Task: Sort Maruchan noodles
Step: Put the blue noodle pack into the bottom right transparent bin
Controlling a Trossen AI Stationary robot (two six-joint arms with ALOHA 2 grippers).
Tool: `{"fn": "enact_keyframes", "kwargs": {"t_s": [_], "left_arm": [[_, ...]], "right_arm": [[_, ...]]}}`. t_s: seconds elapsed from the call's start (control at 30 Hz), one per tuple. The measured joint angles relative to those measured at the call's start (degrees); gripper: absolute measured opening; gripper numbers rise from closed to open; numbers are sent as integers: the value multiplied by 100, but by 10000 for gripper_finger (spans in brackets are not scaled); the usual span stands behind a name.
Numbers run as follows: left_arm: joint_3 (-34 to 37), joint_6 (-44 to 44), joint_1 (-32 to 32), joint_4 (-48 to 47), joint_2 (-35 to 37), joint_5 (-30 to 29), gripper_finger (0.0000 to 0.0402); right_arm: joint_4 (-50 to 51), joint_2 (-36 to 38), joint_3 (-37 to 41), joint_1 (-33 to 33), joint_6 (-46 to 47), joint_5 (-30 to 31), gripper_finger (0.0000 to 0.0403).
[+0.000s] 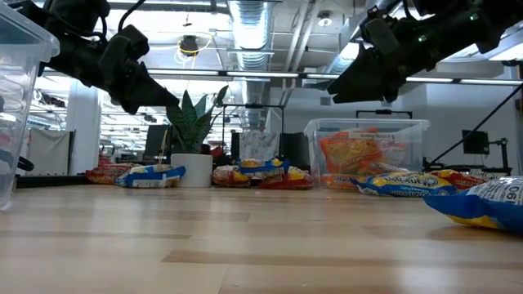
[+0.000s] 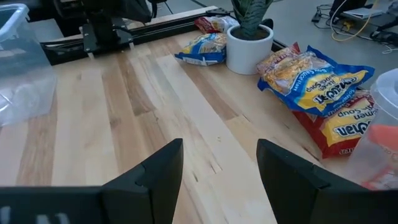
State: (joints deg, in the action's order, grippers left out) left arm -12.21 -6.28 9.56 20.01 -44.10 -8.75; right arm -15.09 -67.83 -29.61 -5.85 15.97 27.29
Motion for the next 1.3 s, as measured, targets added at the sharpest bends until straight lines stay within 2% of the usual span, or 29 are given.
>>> {"fn": "enact_keyframes", "kwargs": {"t_s": [0.2, 0.33, 0.43, 0.57, 0.63, 0.67, 0.9, 1.07, 1.3], "left_arm": [[0, 2, 0, 6, 0, 0, 0], [0, 4, 0, 7, 0, -2, 0], [0, 4, 0, 5, 0, -2, 0], [0, -11, 0, 6, 0, -9, 0], [-2, -24, 0, 5, 0, -11, 0], [-2, -24, 0, 5, 0, -13, 0], [-2, -46, 0, 5, 0, -24, 0], [-4, -44, 0, 8, 0, -24, 0], [-7, -46, 0, 6, -1, -23, 0]], "right_arm": [[242, 0, -2, 0, 146, 3, 224], [662, 0, -31, 0, 583, 52, 201], [1528, 0, -282, 0, 942, 358, 159], [2721, 2, -570, 2, 1676, 861, 72], [3052, 2, -601, 50, 1985, 929, 25], [3210, 2, -599, 90, 2130, 924, 15], [4251, -444, -590, 530, 3197, 850, 8], [4391, -1068, -679, 812, 3268, 603, 7], [5022, -1675, -1164, 939, 3275, 687, 7]]}}
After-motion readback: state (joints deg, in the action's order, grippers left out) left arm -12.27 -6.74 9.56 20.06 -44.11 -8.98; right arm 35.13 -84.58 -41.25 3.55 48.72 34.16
